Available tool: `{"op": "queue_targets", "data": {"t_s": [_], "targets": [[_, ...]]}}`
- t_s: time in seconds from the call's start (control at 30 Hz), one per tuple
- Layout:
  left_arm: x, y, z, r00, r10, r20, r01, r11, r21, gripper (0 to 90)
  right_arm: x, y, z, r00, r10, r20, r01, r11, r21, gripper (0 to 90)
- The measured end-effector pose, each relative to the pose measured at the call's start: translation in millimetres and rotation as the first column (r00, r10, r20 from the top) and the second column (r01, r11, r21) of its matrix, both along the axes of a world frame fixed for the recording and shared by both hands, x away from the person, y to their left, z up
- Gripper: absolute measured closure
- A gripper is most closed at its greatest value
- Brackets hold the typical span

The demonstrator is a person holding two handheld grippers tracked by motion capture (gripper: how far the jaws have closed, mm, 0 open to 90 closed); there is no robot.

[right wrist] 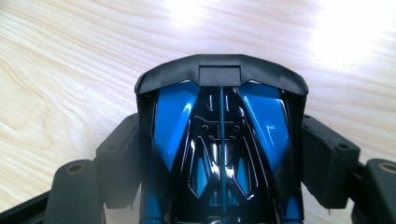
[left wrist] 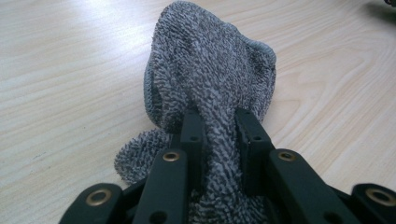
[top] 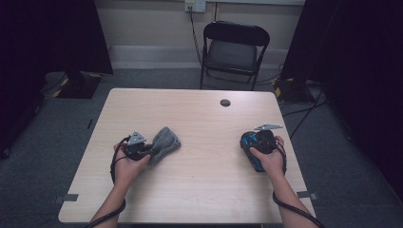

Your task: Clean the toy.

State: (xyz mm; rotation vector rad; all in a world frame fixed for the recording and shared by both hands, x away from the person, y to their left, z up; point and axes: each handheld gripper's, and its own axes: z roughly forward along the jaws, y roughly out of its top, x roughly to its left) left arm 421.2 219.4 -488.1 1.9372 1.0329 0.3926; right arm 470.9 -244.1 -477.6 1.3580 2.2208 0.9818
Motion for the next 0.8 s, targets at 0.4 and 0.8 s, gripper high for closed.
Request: {"op": "queue_targets", "data": {"t_s": [0.4, 0.8], "targets": [[0.7, -1.2, -5.7, 0.9997, 0.002, -0.023, -0.003, 0.9998, -0.017, 73.2, 3.9, 4.6, -13.9, 0.9999, -0.010, -0.010, 0.010, 0.9996, -0.025, 25.2], [1.8, -2.8, -6.4, 0.9997, -0.005, -0.025, 0.005, 1.0000, -0.008, 71.4, 5.4, 6.1, -15.7, 1.0000, -0.002, -0.006, 0.001, 0.9994, -0.035, 25.0]]}}
